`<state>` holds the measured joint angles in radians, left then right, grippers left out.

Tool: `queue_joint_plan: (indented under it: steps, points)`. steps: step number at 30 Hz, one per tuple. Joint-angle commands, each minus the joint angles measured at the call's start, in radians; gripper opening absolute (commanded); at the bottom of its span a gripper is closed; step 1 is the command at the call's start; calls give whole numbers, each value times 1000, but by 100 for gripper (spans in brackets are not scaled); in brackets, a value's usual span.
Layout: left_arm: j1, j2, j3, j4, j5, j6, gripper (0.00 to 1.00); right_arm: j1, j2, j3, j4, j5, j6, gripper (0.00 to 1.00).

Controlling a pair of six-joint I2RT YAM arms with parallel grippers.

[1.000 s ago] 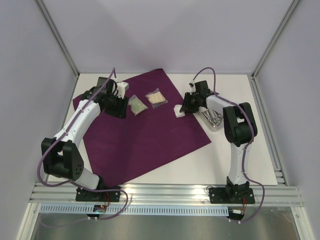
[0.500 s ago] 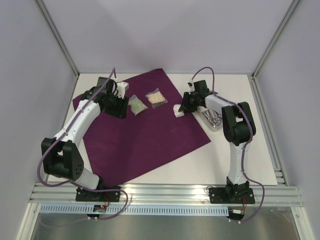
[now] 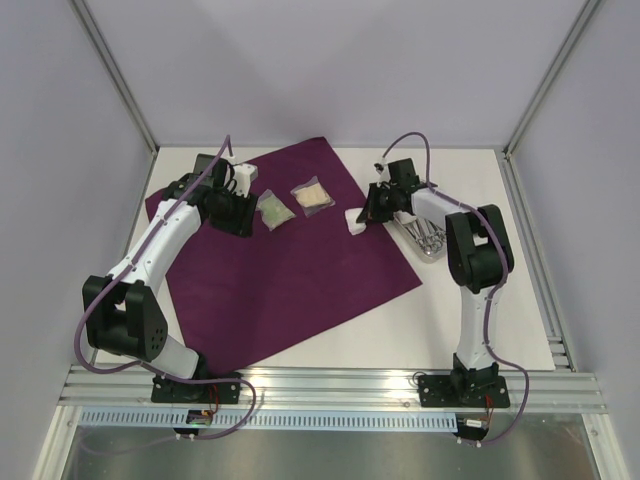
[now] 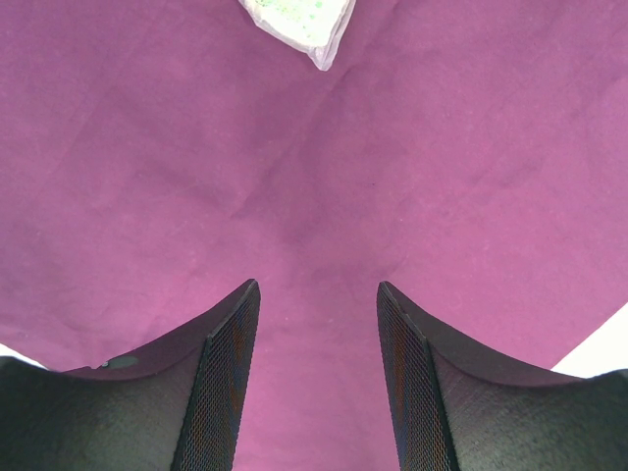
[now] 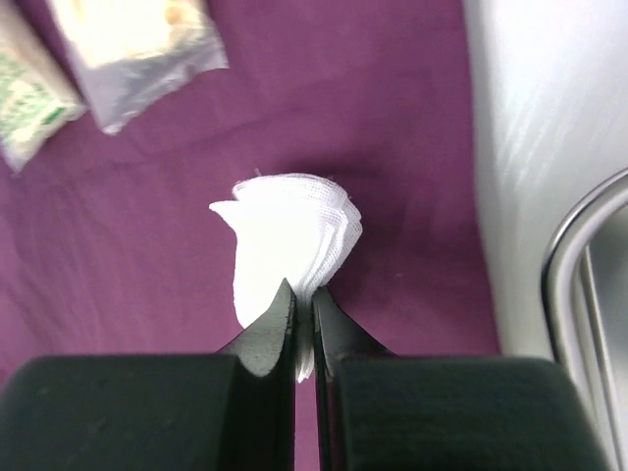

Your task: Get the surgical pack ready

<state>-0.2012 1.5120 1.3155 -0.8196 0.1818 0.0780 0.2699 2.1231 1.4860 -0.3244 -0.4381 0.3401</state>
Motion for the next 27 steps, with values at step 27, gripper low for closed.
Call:
queue_joint_plan:
  steps: [27]
  points:
    - [0,60,76,-26,-21,37,60,-389,-14,329,-392,-154,-484,1]
